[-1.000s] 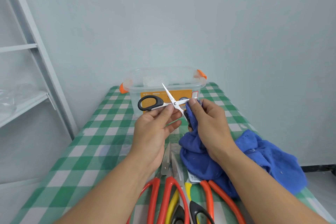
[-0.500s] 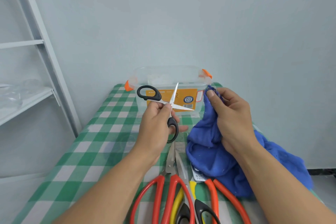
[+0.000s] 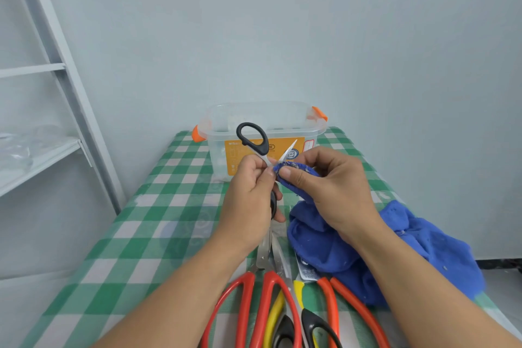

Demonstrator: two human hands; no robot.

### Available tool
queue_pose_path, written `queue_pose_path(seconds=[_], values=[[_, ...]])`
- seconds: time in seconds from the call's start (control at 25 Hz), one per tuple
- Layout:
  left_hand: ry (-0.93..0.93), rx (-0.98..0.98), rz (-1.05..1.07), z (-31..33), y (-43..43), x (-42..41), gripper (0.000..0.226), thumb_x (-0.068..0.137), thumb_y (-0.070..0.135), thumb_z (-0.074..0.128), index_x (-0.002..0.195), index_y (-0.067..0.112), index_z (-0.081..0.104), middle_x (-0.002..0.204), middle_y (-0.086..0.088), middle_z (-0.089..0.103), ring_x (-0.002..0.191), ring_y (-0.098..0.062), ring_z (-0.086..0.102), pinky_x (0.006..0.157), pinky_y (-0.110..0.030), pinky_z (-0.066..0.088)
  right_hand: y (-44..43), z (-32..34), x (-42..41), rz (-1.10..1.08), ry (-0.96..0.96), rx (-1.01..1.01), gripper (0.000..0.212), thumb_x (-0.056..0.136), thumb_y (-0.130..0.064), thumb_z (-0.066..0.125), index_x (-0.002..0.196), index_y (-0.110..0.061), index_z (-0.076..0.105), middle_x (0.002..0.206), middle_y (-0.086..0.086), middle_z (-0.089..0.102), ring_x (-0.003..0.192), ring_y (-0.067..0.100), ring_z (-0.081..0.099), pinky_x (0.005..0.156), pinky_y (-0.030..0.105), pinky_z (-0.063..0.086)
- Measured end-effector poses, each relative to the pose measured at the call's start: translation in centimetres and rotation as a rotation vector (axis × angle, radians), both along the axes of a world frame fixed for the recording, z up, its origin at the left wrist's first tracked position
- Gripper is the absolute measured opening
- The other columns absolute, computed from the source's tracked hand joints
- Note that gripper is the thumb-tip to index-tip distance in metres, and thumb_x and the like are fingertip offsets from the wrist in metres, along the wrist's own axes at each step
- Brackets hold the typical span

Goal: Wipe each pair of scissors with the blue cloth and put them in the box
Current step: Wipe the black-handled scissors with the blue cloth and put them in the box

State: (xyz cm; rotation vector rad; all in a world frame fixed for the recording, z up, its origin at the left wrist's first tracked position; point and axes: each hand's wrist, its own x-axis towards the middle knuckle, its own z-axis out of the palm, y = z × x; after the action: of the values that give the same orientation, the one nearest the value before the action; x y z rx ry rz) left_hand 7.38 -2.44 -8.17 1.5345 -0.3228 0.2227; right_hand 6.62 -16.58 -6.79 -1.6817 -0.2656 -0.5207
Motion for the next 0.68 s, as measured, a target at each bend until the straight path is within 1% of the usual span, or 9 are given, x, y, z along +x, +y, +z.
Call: queue_pose_path(seconds=[0.12,0.24,0.32,0.48,0.6,0.68], values=[[-0.013,0.001,-0.012,0.00,-0.14,-0.20,0.012,0.106,0.008,0.043,0.098,0.006,0.052,0.065,-0.004,0.054,0.057,-0.021,0.050,0.045,-0.031,0.047,0.12,0.08,0.04,-0.017,0.024,0.005,0.023,0.075,-0.021,0.087,0.078,-0.004,0.071,0.073,0.022,0.066,0.063,0.017,0.051,0.060,0.028,0.043],[0.031,-0.047,-0.034,0.35,-0.11,-0.58,0.013,0.104,0.002,0.039,0.097,0.002,0.050,0.068,-0.013,0.053,0.049,-0.024,0.048,0.041,-0.024,0.042,0.37,0.13,0.30,0.012,0.107,0.041,0.032,0.074,-0.022,0.088,0.078,0.002,0.067,0.064,0.007,0.061,0.057,0.009,0.051,0.054,0.019,0.042],[0.067,-0.073,-0.040,0.51,-0.11,-0.79,0.014,0.103,-0.001,0.037,0.097,0.001,0.050,0.067,-0.015,0.053,0.043,-0.025,0.046,0.039,-0.022,0.039,0.34,0.06,0.55,0.040,0.173,0.059,0.035,0.075,-0.024,0.087,0.079,0.004,0.066,0.062,0.002,0.060,0.054,0.008,0.050,0.052,0.017,0.042],[0.083,-0.060,-0.021,0.69,-0.14,-0.54,0.017,0.103,0.000,0.039,0.091,0.004,0.050,0.062,-0.014,0.051,0.040,-0.023,0.041,0.037,-0.025,0.037,0.47,-0.09,0.69,0.055,0.193,0.048,0.037,0.082,-0.027,0.082,0.076,0.005,0.065,0.059,0.004,0.052,0.054,0.012,0.043,0.050,0.019,0.038],[0.090,-0.052,-0.011,0.74,-0.40,-0.48,0.018,0.102,0.000,0.040,0.087,0.005,0.047,0.059,-0.013,0.050,0.040,-0.022,0.038,0.037,-0.025,0.035,0.68,-0.20,0.69,0.012,0.160,0.049,0.037,0.085,-0.027,0.079,0.076,0.007,0.066,0.061,0.011,0.050,0.055,0.015,0.042,0.050,0.021,0.037],[0.088,-0.048,-0.008,0.72,-0.46,-0.51,0.018,0.102,0.000,0.040,0.086,0.006,0.046,0.058,-0.012,0.051,0.040,-0.022,0.038,0.037,-0.026,0.035,0.73,-0.30,0.76,-0.018,0.125,0.053,0.041,0.086,-0.029,0.078,0.077,0.009,0.065,0.062,0.012,0.048,0.057,0.016,0.041,0.052,0.022,0.036]])
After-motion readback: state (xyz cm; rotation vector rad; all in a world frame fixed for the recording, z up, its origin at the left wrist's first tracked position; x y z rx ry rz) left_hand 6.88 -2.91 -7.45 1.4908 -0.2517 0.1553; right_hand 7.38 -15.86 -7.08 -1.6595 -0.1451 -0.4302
